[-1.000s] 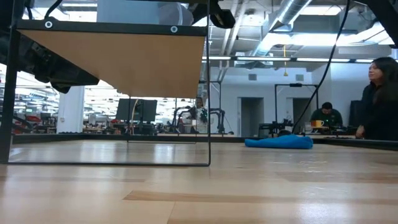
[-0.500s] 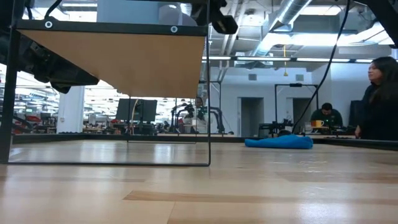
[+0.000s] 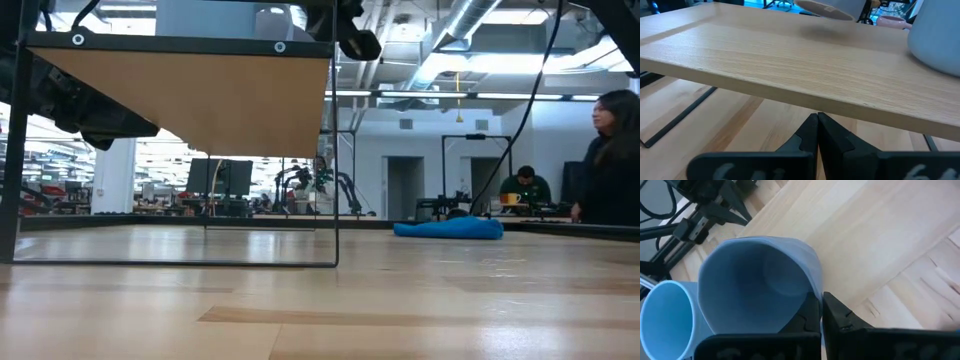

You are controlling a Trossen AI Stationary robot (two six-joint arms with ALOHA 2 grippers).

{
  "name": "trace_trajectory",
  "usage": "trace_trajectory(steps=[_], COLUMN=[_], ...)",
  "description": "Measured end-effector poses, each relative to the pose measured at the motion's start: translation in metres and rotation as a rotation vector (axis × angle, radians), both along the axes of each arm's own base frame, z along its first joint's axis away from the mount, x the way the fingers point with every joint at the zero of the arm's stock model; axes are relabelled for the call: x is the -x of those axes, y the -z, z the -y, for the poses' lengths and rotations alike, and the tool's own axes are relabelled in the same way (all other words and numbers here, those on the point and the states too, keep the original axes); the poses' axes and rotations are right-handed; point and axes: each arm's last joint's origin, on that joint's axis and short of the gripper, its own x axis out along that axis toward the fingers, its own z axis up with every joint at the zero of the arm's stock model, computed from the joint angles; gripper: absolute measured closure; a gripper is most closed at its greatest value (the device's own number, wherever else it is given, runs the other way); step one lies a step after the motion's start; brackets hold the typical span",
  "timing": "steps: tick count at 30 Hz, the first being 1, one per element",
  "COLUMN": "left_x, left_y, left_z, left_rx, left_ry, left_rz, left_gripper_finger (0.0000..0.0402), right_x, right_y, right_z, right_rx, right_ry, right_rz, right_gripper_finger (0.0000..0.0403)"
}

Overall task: Stack small to large cups/mugs on shelf
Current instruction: Put the blue mug on the shelf

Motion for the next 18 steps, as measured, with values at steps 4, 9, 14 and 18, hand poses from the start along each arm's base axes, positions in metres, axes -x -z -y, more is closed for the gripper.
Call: trace_trajectory(steps=[4,9,14,18], left_x=[0.0,0.0,0.0,0.0], left_y=[0.0001,0.0,0.0,0.0001], left_z=[0.0,0.0,0.0,0.0], left_rx=[0.0,0.0,0.0,0.0], left_ry=[0.0,0.0,0.0,0.0], left_rz=[0.0,0.0,0.0,0.0], left_gripper_finger=[0.0401,0.0401,0.0401,0.0401], right_x=[-0.0006,-0.0009,-0.0015,-0.001], right_y=[0.0011,0.0009,0.0005,0.0008], right_z=[0.0,0.0001,0.0002,0.0001], right_rx=[-0.002,0.0,0.002,0.002], right_ry=[0.003,-0.001,-0.001,-0.002], right_rz=[0.001,0.005,0.013,0.006], right_gripper_finger=[0.0393,0.039,0.0373,0.0368])
